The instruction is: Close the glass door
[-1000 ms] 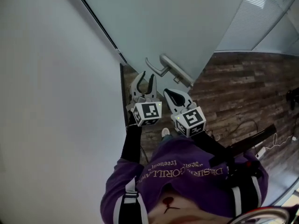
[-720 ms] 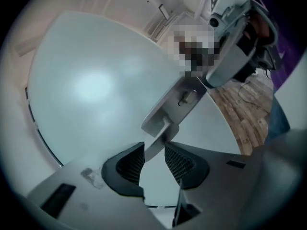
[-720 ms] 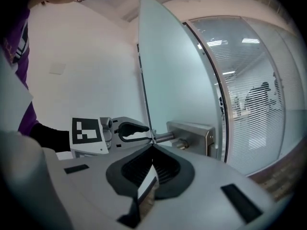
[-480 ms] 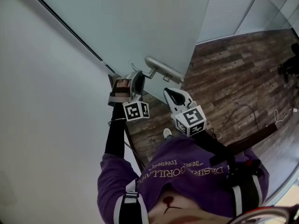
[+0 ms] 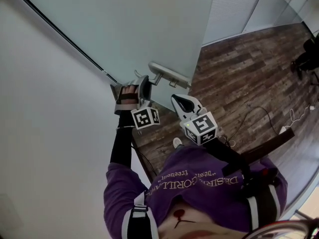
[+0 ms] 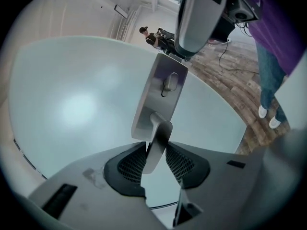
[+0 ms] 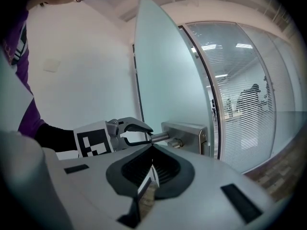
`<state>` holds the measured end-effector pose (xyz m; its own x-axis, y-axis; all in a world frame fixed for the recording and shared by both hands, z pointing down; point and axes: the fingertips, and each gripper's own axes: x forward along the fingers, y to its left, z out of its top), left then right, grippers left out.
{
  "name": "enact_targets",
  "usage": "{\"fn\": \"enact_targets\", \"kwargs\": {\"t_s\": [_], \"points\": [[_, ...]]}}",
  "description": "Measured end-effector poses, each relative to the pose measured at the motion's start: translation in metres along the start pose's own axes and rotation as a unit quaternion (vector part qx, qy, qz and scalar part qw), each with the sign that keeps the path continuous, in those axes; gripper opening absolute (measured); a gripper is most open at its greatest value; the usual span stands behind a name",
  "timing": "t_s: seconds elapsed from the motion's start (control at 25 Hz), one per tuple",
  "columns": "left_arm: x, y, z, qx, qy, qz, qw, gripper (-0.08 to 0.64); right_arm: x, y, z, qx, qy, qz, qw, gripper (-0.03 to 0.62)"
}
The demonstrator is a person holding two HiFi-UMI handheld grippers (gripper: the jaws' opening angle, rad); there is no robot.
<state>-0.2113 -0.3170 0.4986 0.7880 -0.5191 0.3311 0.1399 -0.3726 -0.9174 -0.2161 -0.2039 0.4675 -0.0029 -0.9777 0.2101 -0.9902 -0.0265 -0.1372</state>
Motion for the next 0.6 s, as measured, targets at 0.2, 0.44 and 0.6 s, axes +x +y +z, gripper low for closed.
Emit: {"fn": "enact_targets", "kwargs": {"t_s": [0.2, 0.44, 0.6], "points": [[0.001, -0.001, 0.000, -0.030, -0.004, -0.031, 0.9991, 0.127, -0.001, 0.006, 0.003, -0.001, -0.006, -0.003, 1.000, -0.009], [0.011, 0.002, 0.004, -0.033, 0.009, -0.054, 0.9979, 0.129, -0.001, 0.003, 0.007, -0.001, -0.009, -0.016, 1.000, -0.009], [0.022, 0.002, 0.008, -0.035, 0.019, -0.062, 0.9973, 0.129, -0.002, 0.002, 0.009, 0.000, -0.013, -0.024, 1.000, -0.009]]}}
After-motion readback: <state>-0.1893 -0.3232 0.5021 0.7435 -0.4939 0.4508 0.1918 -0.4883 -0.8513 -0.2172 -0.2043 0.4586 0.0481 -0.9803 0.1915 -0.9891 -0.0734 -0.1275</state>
